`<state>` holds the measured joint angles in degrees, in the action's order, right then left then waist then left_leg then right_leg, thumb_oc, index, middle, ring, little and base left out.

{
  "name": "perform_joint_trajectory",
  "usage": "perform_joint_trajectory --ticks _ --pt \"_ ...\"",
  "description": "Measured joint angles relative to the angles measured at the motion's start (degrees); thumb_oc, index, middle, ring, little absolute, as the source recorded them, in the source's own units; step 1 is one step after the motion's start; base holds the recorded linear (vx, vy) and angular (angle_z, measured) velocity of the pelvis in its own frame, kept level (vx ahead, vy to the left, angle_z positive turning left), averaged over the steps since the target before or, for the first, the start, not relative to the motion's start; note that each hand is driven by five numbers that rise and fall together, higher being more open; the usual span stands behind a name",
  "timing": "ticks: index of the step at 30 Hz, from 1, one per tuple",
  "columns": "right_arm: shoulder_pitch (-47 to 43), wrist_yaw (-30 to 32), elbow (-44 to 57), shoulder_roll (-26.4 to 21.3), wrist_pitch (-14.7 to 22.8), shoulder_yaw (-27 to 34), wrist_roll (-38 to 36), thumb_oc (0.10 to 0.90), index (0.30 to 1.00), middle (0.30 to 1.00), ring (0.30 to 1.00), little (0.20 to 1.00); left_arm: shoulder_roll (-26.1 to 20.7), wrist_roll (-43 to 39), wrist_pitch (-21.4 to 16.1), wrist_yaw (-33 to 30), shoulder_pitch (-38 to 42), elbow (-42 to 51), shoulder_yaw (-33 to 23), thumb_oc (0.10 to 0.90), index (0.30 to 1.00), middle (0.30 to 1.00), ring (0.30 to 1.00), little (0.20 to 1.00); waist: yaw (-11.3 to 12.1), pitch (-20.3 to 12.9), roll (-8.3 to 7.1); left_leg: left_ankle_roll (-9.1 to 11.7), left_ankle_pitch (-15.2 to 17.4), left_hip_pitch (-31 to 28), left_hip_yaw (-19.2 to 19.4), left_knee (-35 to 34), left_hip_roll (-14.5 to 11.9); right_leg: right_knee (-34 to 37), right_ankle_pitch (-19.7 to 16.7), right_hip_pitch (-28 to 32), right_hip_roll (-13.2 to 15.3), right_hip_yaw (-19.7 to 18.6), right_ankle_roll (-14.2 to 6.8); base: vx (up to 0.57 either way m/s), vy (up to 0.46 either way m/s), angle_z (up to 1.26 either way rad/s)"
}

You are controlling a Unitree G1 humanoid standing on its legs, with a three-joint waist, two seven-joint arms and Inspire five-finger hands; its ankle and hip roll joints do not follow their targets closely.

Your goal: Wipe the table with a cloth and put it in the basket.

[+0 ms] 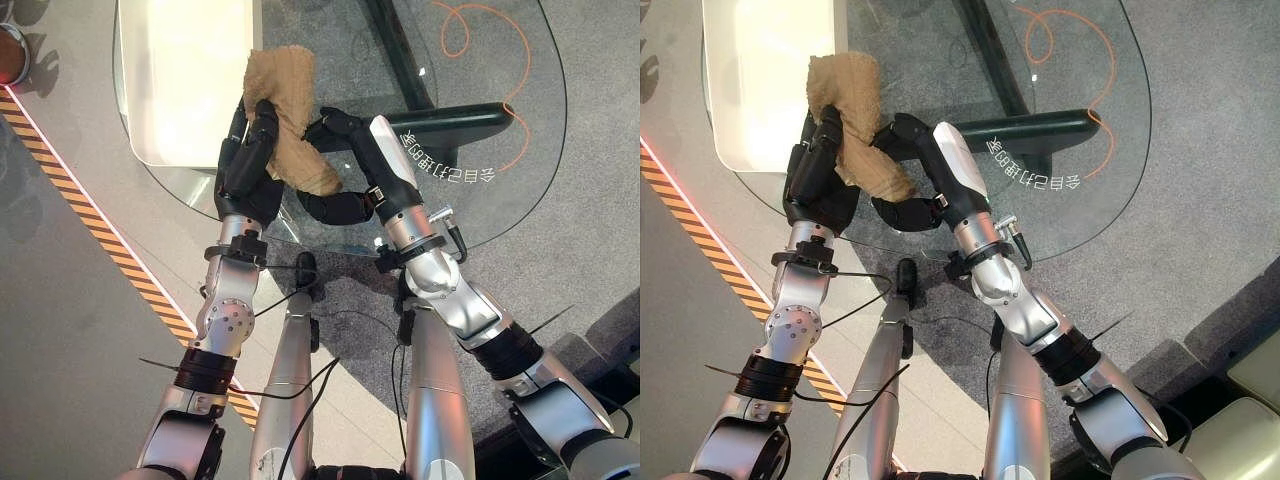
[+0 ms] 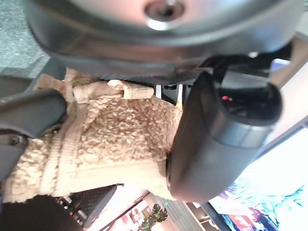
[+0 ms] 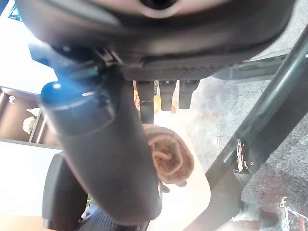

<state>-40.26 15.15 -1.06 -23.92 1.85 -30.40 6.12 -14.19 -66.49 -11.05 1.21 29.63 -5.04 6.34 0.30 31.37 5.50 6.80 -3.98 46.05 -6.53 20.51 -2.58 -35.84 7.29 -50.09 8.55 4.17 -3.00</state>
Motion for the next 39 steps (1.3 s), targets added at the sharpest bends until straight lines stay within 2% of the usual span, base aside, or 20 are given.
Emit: perform_joint_trajectory --ticks 10,18,39 --pt "-0.25 -1.17 -0.01 0.94 -0.06 -0.08 0.27 0.800 0.900 0.900 0.900 0.900 2.38 2.56 -5.68 -4.30 0.11 0.01 0.55 0.100 0.300 0.300 0.300 0.200 0.31 0.00 0.00 0.00 0.00 0.04 0.00 -0.13 0.00 -0.06 0.05 -0.15 0.00 -0.01 0.03 0.00 0.000 0.00" --pt "-0.27 -1.26 -0.08 1.17 -0.11 -0.12 0.61 0.800 0.900 0.900 0.900 0.900 2.46 3.29 -6.67 -5.81 0.28 0.01 1.06 0.100 0.300 0.300 0.300 0.200 1.00 0.00 0.00 0.00 0.00 0.05 0.00 -0.30 0.00 -0.11 0.15 -0.22 0.01 -0.01 0.00 0.00 0.000 0.00" --pt "-0.95 -0.81 -0.12 1.30 -0.11 -0.05 0.71 0.800 0.900 0.900 0.900 0.900 2.56 4.53 -8.56 -8.52 1.48 0.02 1.28 0.100 0.300 0.300 0.300 0.200 0.94 0.00 -0.01 0.01 0.00 0.04 0.00 -0.13 0.00 -0.32 0.15 -0.22 0.02 -0.01 0.02 0.00 0.000 0.00"
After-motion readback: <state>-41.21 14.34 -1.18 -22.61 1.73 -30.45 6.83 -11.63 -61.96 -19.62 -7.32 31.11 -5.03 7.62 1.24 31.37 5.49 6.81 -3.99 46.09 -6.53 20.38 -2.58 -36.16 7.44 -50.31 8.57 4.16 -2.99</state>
